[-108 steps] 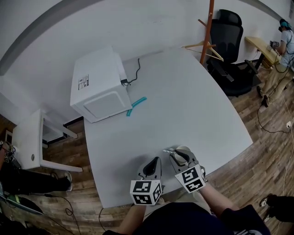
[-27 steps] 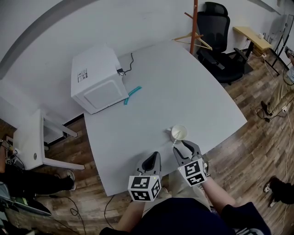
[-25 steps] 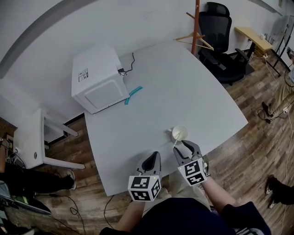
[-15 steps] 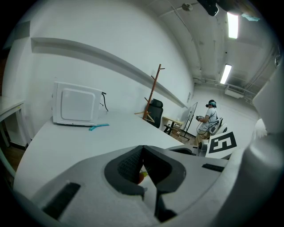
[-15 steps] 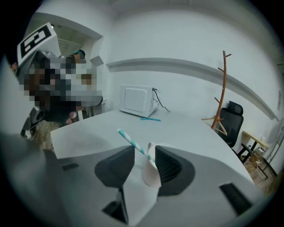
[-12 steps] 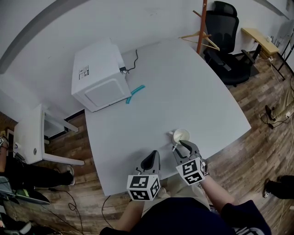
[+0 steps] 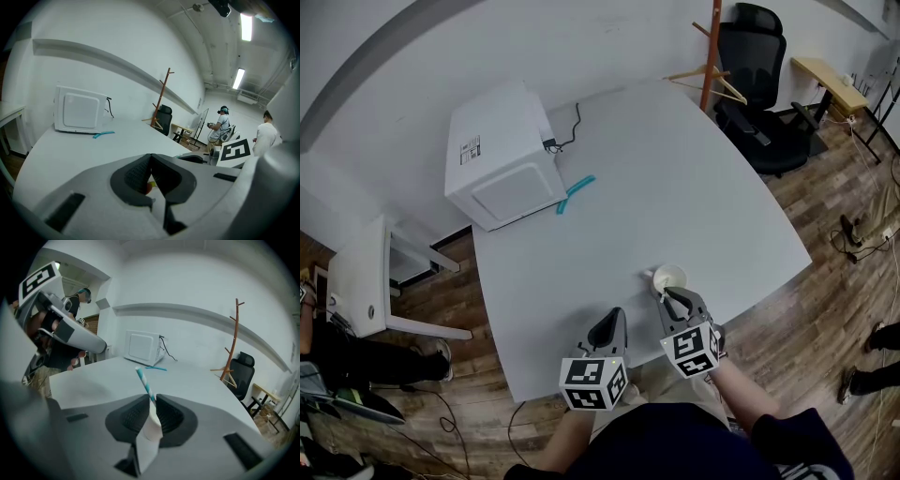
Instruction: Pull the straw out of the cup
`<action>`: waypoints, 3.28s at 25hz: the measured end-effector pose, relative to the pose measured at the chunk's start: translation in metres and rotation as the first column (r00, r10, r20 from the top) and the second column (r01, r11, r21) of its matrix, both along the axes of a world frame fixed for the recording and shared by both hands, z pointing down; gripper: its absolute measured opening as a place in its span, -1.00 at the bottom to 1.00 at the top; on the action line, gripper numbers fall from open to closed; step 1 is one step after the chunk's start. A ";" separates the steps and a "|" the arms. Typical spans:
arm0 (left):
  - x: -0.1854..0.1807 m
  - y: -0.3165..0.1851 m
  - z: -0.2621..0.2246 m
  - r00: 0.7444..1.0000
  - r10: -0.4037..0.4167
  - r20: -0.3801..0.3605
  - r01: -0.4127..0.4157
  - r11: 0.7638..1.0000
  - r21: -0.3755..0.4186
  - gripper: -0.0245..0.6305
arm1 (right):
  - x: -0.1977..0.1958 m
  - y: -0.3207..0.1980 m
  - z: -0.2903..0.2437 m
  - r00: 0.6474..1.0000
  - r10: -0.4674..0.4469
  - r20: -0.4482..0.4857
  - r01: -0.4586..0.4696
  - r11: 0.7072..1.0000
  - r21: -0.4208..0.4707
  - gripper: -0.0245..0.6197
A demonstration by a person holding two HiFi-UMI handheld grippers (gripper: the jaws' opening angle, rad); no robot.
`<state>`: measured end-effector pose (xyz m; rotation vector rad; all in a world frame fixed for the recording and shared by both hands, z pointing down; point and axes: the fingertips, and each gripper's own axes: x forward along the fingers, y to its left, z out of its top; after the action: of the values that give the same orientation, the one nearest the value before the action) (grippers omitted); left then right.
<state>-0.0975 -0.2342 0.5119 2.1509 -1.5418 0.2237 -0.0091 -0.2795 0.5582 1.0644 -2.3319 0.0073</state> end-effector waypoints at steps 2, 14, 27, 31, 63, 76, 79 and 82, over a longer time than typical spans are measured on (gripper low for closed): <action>0.000 0.001 -0.001 1.000 0.004 -0.002 -0.004 1.000 0.004 -0.88 | 0.002 -0.002 -0.004 1.000 0.014 0.001 -0.014 1.000 0.013 -0.76; 0.001 0.015 -0.012 0.999 0.035 -0.009 -0.035 0.999 0.029 -0.87 | 0.011 0.009 -0.025 0.998 0.070 0.005 -0.071 0.995 0.067 -0.79; 0.001 0.043 -0.023 0.996 0.087 -0.007 -0.086 0.995 0.056 -0.88 | 0.013 0.042 -0.070 0.990 0.129 0.063 -0.137 0.978 0.155 -0.79; 0.003 0.053 -0.026 0.994 0.105 -0.005 -0.105 0.992 0.066 -0.88 | 0.015 0.056 -0.083 0.986 0.144 0.080 -0.157 0.971 0.180 -0.79; 0.002 0.108 -0.034 0.978 0.206 0.005 -0.206 0.973 0.101 -0.88 | -0.003 0.144 -0.122 0.966 0.160 0.202 -0.206 0.951 0.229 -0.79; 0.007 0.110 -0.035 0.979 0.205 -0.001 -0.204 0.974 0.101 -0.88 | 0.002 0.145 -0.131 0.955 0.165 0.246 -0.223 0.947 0.231 -0.79; 0.006 0.111 -0.034 0.980 0.200 -0.003 -0.199 0.975 0.101 -0.88 | 0.002 0.145 -0.133 0.951 0.162 0.262 -0.225 0.947 0.230 -0.79; 0.007 0.110 -0.034 0.980 0.198 -0.003 -0.197 0.975 0.101 -0.87 | 0.001 0.144 -0.135 0.950 0.158 0.270 -0.224 0.947 0.232 -0.79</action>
<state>-0.0910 -0.1244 0.4777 2.3818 -1.3574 0.2008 -0.0084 -0.1357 0.4230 1.4966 -2.4887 -0.0989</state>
